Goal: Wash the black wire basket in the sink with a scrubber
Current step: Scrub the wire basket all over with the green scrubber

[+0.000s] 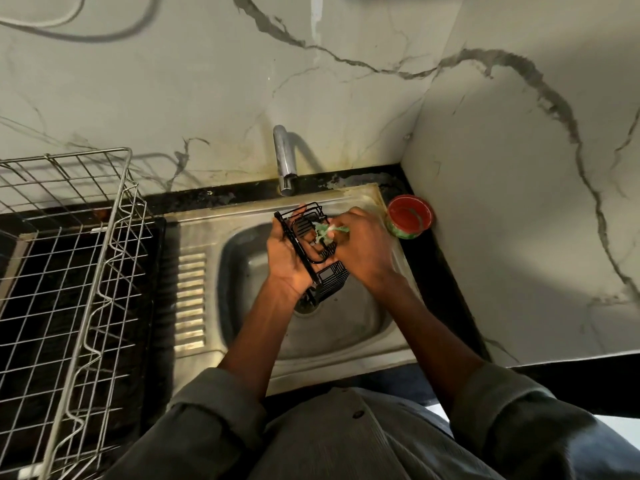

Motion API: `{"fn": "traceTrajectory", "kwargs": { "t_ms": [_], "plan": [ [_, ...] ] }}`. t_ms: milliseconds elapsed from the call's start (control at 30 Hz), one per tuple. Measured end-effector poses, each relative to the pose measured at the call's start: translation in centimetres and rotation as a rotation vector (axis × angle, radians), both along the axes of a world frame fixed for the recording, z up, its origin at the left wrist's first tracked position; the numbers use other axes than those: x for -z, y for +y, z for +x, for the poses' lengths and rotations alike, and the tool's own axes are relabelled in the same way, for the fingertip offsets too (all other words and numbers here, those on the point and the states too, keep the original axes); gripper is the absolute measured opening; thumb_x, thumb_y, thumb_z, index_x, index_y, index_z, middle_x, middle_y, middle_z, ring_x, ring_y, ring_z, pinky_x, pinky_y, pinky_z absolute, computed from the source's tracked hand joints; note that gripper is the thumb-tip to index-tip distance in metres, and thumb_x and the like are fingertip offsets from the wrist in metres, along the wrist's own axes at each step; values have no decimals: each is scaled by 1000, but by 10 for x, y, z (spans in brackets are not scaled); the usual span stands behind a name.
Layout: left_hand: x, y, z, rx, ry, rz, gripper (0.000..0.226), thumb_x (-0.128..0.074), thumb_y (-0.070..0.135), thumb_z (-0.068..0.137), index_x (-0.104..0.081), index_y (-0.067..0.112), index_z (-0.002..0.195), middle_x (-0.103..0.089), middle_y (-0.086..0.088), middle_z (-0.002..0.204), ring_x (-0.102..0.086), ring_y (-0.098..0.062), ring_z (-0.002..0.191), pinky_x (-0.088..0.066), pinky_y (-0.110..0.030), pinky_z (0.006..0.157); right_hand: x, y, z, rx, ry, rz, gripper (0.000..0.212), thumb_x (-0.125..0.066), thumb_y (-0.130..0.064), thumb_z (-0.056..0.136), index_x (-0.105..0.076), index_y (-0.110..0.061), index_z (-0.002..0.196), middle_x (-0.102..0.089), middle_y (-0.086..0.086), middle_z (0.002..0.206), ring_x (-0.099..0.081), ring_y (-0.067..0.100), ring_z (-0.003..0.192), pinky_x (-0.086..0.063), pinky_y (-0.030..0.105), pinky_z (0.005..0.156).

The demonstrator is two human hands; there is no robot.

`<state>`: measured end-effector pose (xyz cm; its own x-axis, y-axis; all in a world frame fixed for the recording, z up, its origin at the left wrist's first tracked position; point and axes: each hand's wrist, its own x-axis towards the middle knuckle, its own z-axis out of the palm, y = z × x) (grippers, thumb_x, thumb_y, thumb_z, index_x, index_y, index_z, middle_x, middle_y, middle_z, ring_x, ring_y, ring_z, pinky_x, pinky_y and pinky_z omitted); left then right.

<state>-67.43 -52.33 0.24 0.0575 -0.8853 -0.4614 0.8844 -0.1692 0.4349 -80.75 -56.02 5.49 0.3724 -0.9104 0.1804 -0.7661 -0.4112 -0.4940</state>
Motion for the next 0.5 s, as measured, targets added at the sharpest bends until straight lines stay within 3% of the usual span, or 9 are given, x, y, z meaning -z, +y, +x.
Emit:
{"fn": "traceTrajectory", "kwargs": {
  "t_ms": [67, 167, 267, 333, 433, 500],
  "plan": [
    [-2, -2, -4, 12, -19, 17, 88, -25, 76, 100, -66, 6, 135, -66, -21, 136, -66, -39, 119, -54, -59, 97, 2, -6, -4, 51, -4, 35, 28, -74, -10, 80, -76, -23, 106, -68, -3, 105, -61, 21, 100, -54, 35, 80],
    [-3, -7, -9, 3, -76, 65, 85, -25, 77, 100, -75, 11, 120, -73, -17, 123, -68, -35, 113, -56, -52, 93, 4, -5, -3, -13, -41, 83, 24, -71, -11, 80, -76, -22, 101, -69, -4, 104, -63, 21, 99, -55, 37, 82],
    [-2, -8, -13, 20, -86, 82, 88, -22, 78, 100, -81, 13, 110, -74, -17, 122, -69, -35, 112, -53, -54, 97, 6, -5, -8, -28, -61, 90, 23, -69, -13, 82, -75, -22, 103, -70, -2, 106, -64, 23, 101, -56, 38, 84],
    [1, -7, -16, 26, -92, 84, 88, -21, 77, 100, -77, 12, 119, -73, -17, 124, -68, -37, 115, -51, -57, 99, 9, -11, -16, -86, -30, 100, 17, -70, -15, 84, -75, -23, 99, -68, -4, 103, -63, 21, 98, -55, 39, 81],
    [1, -11, -17, 35, -84, 56, 93, -19, 79, 99, -60, 9, 144, -65, -21, 139, -62, -41, 129, -50, -61, 103, 8, -20, -22, 62, -70, 108, 19, -72, -16, 86, -78, -25, 102, -70, -3, 102, -65, 18, 94, -57, 35, 78],
    [0, -12, -20, 44, -93, 73, 88, -20, 77, 100, -62, 11, 140, -71, -19, 128, -69, -36, 116, -55, -55, 94, 6, -19, -16, -25, -151, 107, 17, -73, -16, 87, -78, -21, 102, -71, -3, 100, -66, 15, 91, -56, 36, 81]
  ]
}}
